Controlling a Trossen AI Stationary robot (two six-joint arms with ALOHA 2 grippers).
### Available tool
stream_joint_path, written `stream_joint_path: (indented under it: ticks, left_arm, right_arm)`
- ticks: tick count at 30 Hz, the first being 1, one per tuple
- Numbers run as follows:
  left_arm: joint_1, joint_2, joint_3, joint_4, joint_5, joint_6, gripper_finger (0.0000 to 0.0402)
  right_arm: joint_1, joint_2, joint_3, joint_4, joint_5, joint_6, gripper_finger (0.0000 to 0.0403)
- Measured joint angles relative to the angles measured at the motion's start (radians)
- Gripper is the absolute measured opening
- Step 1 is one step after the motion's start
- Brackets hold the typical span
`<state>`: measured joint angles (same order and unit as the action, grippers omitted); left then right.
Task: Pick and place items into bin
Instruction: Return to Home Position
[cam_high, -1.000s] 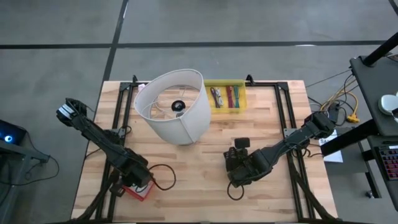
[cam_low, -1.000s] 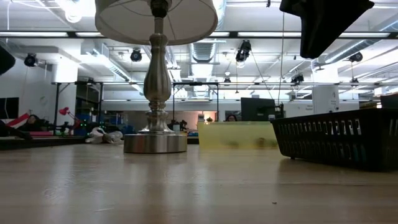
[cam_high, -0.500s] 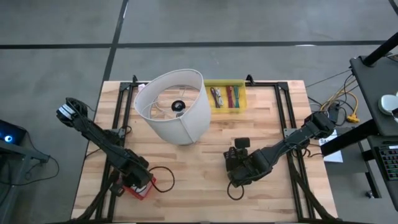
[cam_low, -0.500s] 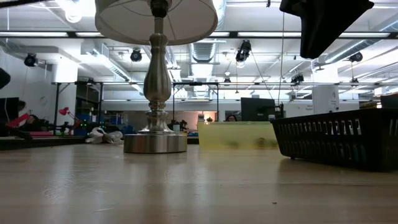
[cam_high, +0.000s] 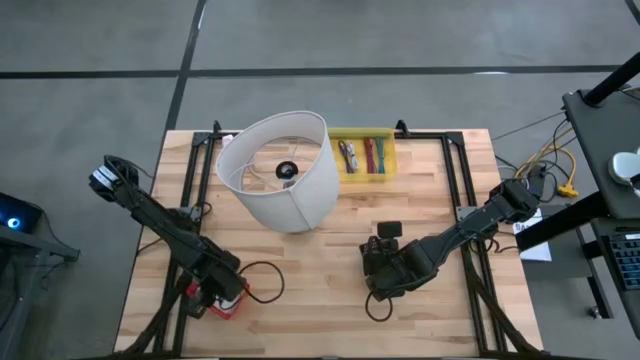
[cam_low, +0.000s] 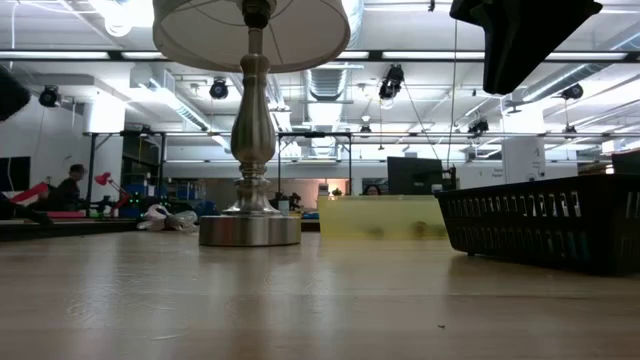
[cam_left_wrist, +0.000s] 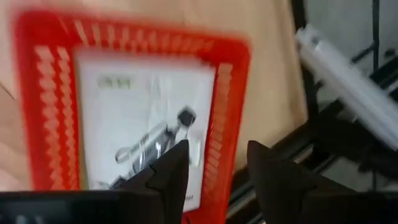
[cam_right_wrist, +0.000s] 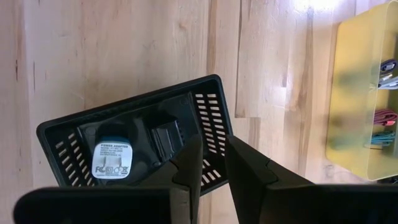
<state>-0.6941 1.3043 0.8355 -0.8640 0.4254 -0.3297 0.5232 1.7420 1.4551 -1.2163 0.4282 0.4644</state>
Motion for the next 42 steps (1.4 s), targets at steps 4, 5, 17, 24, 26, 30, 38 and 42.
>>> stream_joint_path:
  ticks: [4, 5, 17, 24, 26, 30, 38, 42]
  left_arm:
    - [-0.001, -0.037, 0.074, 0.000, -0.102, -0.004, 0.0120]
    - [-0.001, -0.050, 0.092, 0.000, -0.146, -0.005, 0.0111]
    - [0.027, -0.298, 0.131, 0.253, -0.566, -0.008, 0.0004]
    - [0.030, -0.591, 0.085, 0.256, -0.697, 0.023, 0.0001]
    - [0.030, -0.658, 0.064, 0.286, -0.737, 0.095, 0.0001]
    - [0.035, -0.755, -0.030, 0.460, -0.815, 0.281, 0.0000]
    - [0.076, -1.084, -0.322, 0.700, -0.878, 0.396, 0.0000]
    - [0.079, -1.255, -0.417, 0.769, -0.882, 0.411, 0.0000]
  right_arm:
    - [0.000, 0.000, 0.000, 0.000, 0.000, 0.000, 0.0057]
    - [0.000, 0.000, 0.000, 0.000, 0.000, 0.000, 0.0057]
    - [0.000, 0.000, 0.000, 0.000, -0.001, 0.004, 0.0057]
    - [0.000, 0.000, 0.000, 0.001, -0.001, 0.004, 0.0057]
    - [0.000, 0.000, 0.000, 0.001, -0.001, 0.005, 0.0057]
    - [0.000, 0.000, 0.000, 0.004, -0.001, 0.039, 0.0057]
    - [0.003, -0.002, 0.000, 0.023, 0.023, 0.166, 0.0056]
    - [0.002, -0.002, 0.000, 0.028, 0.046, 0.176, 0.0056]
